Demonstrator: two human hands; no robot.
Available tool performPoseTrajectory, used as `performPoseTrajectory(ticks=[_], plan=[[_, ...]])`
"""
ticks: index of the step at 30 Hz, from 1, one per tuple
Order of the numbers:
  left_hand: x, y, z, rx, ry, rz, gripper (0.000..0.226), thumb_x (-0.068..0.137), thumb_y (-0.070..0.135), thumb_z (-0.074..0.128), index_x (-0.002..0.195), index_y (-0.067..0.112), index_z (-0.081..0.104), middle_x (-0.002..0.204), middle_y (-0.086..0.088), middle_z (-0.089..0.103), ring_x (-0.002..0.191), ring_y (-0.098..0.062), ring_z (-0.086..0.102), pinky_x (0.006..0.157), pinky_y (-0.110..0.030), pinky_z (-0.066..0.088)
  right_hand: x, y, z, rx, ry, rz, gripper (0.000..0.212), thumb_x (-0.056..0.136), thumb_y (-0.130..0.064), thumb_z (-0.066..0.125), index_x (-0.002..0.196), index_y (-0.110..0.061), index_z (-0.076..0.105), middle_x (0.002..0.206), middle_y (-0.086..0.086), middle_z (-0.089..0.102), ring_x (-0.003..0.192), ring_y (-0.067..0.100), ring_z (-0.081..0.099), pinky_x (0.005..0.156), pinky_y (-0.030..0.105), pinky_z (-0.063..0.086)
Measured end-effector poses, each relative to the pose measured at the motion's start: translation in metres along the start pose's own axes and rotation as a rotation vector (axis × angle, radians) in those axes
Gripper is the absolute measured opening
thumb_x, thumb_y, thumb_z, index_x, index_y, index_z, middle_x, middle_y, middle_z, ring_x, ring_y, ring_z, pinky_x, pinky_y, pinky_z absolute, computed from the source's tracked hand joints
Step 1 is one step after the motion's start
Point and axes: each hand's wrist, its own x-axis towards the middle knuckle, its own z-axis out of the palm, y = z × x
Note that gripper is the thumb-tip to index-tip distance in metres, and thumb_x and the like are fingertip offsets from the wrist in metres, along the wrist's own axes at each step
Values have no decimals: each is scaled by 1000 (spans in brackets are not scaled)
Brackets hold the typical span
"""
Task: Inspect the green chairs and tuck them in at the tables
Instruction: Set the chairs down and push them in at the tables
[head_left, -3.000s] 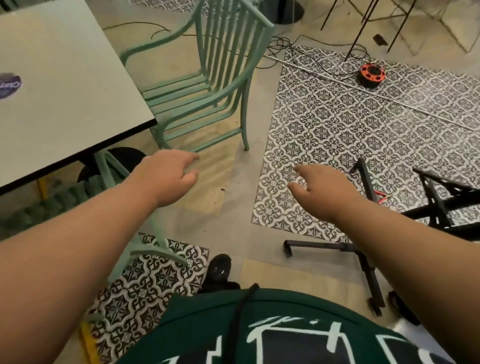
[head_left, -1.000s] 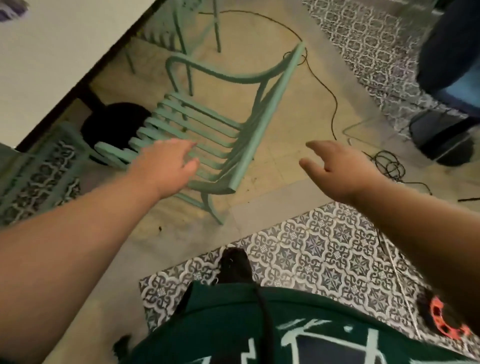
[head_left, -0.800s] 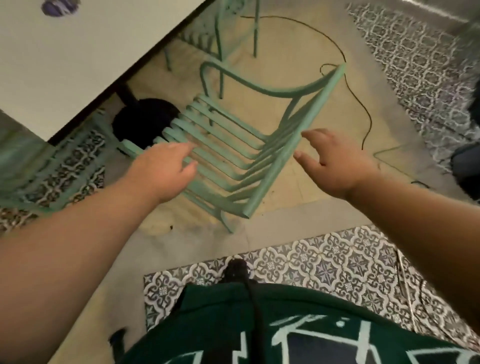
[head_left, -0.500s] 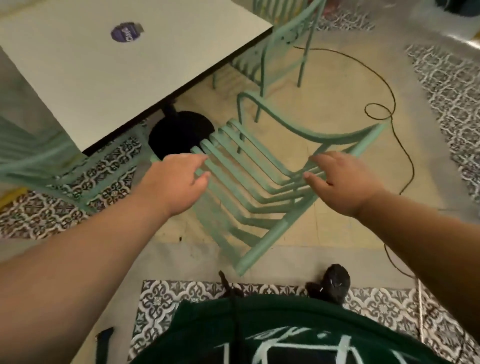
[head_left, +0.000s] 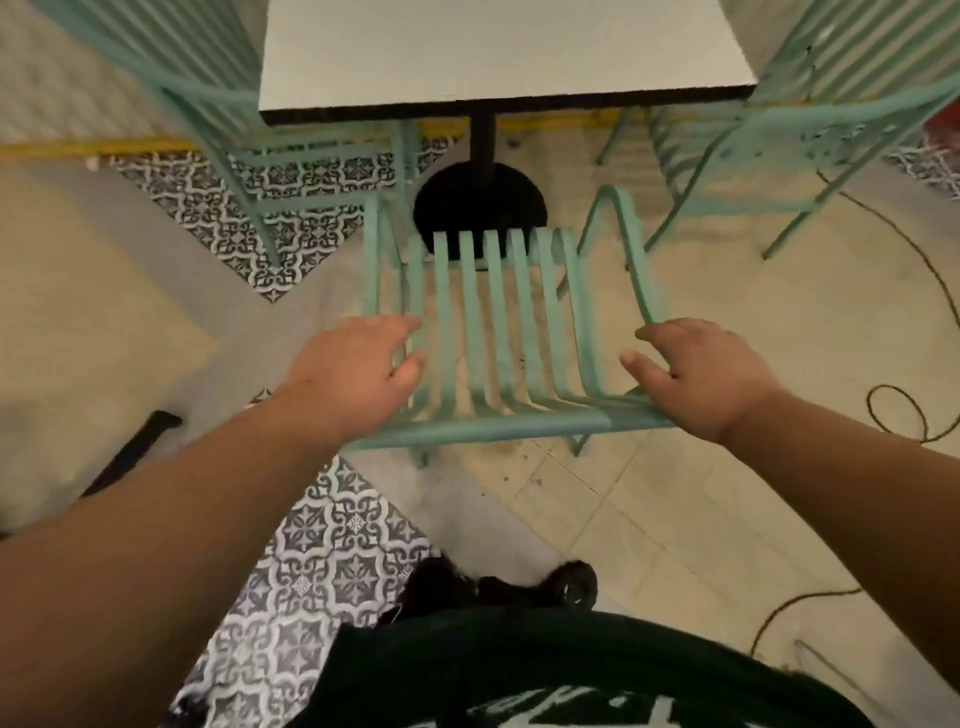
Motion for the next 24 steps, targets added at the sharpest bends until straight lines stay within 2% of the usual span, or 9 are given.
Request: performPoseTrajectory(ticks=[4,10,12,16,18,20,22,24], plan=[[-27,6,14,26,-28,-77,69,91,57,23,148,26,48,145,-8,57,131,-32,51,105,-50,45,-4,3,5,26,23,-41,78,93,-70,24,140,-18,60,138,9,64,130,32,55,108,48,46],[-31,17,23,33,24,-97,50,102,47,39,144,25,51,140,-10,60,127,-34,52,103,-51,46,-9,7,8,15,72,-75,76,97,-69,24,137,-19,62,132,10,66,122,33,58,102,46,49],[-29,17,25,34,47,-101,49,102,47,39,145,26,51,142,-9,59,130,-33,51,105,-51,44,-5,8,10,-3,81,-89,68,100,-65,28,137,-19,62,131,9,66,119,32,59,100,46,49],[-26,22,41,44,30,-114,50,102,50,33,142,28,53,141,-7,60,128,-32,52,104,-50,44,-1,14,15,-17,64,-119,67,100,-67,26,133,-22,65,128,6,67,116,30,61,96,46,52],[-25,26,53,59,6,-109,50,101,52,27,131,30,60,127,-3,65,117,-29,57,96,-47,47,-1,18,22,-41,2,-121,63,100,-68,25,114,-26,70,109,3,70,99,28,64,83,43,55],[-23,32,63,102,-34,-118,50,101,51,20,102,29,65,98,0,66,93,-24,61,80,-41,51,1,25,28,-71,-89,-89,64,99,-69,22,87,-25,66,85,0,65,80,24,64,70,40,55],[-14,35,64,122,-54,-157,50,103,50,21,80,25,59,79,-1,61,76,-21,59,71,-39,54,0,35,37,-87,-128,-46,67,99,-70,19,79,-25,64,75,-1,63,71,20,62,68,40,56],[-8,32,66,117,-69,-156,49,103,49,23,73,25,54,73,-1,60,70,-20,59,67,-38,54,1,40,46,-113,-115,-25,67,101,-67,18,78,-24,64,72,0,62,68,19,60,66,38,55]])
